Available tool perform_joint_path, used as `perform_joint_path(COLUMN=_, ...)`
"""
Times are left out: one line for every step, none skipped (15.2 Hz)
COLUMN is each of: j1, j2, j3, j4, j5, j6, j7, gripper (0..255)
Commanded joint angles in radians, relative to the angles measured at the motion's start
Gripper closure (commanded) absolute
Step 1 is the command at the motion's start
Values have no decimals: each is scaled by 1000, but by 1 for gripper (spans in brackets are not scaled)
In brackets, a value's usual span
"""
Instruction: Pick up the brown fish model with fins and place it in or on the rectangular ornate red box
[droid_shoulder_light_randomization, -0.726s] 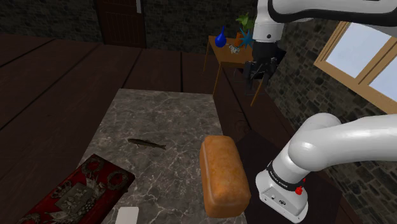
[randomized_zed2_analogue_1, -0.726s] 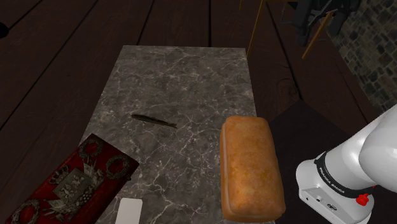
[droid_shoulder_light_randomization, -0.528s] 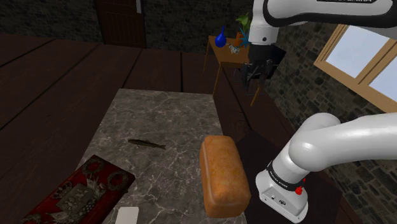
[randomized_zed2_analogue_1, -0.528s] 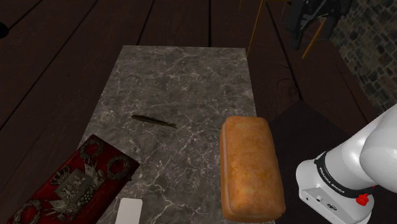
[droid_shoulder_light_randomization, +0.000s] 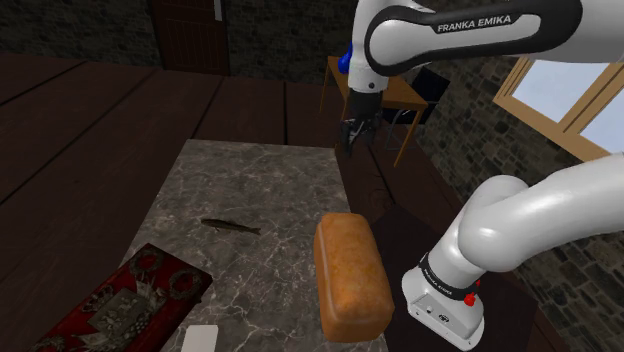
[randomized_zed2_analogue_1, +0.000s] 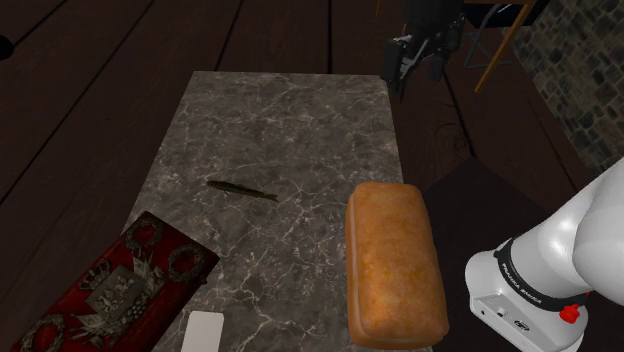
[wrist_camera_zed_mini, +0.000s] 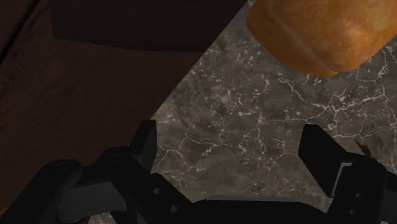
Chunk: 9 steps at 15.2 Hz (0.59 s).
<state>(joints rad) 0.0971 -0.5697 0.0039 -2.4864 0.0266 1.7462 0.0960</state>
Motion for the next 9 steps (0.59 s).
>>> perform_joint_path(j1=24, j2=50, j3=16, j4=2, j5=12, j6=64, j7=-16, gripper=0)
perform_joint_path(j1=36, j2=78, j3=24, j4=4, j5=17, j6=96, j7=-24, gripper=0)
perform_joint_path(j1=47, j2=106, j3=32, j4=8, j5=21, j6=127, j7=-32, gripper=0)
perform_joint_path(j1=58, j2=134, j3=40, j4=13, j5=25, j6=157, j7=-40, gripper=0)
perform_joint_path(j1=68, j2=163, j3=48, j4=19, j5=29, j6=187, j7=-48, gripper=0)
perform_joint_path(j1=79, j2=192, j3=56, j4=26, j5=32, j6=216, j7=-56, gripper=0)
perform_joint_path(j1=89, j2=221, j3=65, j4=34, j5=35, j6=245, j7=-64, gripper=0)
perform_joint_path(j1=99, j2=251, j3=74, j4=42, j5=38, j6=272, j7=-71, gripper=0)
perform_joint_path(j1=108, j2=280, j3=82, j4=52, j5=40, j6=299, j7=-78, gripper=0)
